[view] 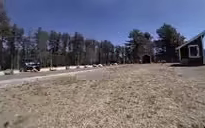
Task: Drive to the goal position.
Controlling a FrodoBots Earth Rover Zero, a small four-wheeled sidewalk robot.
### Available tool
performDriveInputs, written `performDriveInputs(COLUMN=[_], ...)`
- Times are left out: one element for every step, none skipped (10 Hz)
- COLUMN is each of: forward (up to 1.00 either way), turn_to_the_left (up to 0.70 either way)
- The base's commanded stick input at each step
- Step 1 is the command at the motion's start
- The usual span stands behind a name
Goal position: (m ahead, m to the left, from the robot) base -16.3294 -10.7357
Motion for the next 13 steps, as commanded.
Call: performDriveInputs(forward=[0.70,0.70,0.70,0.70,0.70,0.70,0.70,0.70,0.70,0.70,0.70,0.70,0.70], turn_to_the_left=[0.00,0.00,0.00,0.00,0.00,0.00,0.00,-0.26,-0.35,-0.35,-0.35,-0.35,-0.35])
